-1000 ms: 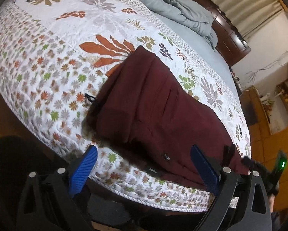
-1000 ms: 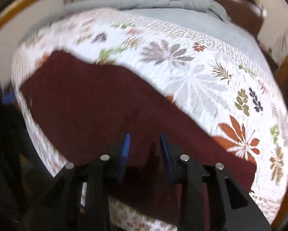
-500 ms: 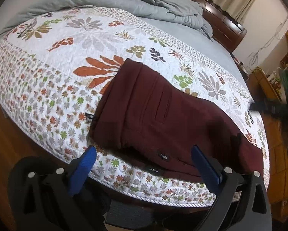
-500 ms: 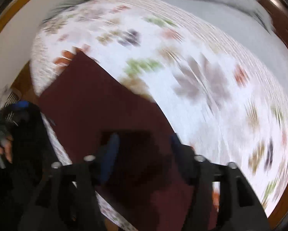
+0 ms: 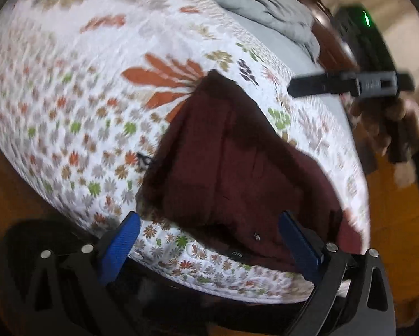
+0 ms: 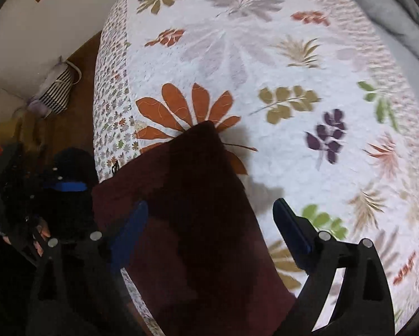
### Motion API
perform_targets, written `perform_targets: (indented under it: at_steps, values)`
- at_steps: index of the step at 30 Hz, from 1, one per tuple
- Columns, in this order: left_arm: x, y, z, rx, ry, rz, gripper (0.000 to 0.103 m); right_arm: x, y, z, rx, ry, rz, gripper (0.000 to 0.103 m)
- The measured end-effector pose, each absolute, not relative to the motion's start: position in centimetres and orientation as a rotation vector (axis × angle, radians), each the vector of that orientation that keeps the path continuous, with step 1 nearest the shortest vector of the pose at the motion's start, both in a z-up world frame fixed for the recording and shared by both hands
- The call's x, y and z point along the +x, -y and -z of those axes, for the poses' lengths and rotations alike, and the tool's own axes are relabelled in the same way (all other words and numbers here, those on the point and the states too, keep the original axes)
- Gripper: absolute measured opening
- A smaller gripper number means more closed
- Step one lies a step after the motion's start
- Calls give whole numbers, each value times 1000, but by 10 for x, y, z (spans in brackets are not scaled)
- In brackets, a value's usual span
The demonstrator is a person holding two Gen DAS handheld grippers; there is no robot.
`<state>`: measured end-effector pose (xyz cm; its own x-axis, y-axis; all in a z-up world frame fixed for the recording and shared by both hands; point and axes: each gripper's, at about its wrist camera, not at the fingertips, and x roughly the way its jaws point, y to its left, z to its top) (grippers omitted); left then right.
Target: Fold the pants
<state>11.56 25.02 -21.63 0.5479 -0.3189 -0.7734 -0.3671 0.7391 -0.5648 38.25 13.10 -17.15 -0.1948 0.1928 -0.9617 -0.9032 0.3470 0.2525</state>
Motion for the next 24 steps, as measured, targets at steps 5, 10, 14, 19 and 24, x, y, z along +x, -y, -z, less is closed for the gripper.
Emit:
perform_targets:
  at_steps: [5,10,14,19,24]
  values:
    - [99,-282,231,-1070,-924,15,99,396,-142,189,-701,-1500,-1172,91]
    - [96,-290,242,-1264,-875,75,99,406,-145,196,-653,-1542,-1186,91]
    - [94,-284,275,-1477,-916,115,99,405,-143,198,-653,-1545,-1189,91]
    - [93,-282,299,-1625,-913,91,99,403,-134,198,-637,-1536,-1188,91]
    - [108,-280,297,-1577,-934,61,99,403,-125,199,-616,-1539,-1190,91]
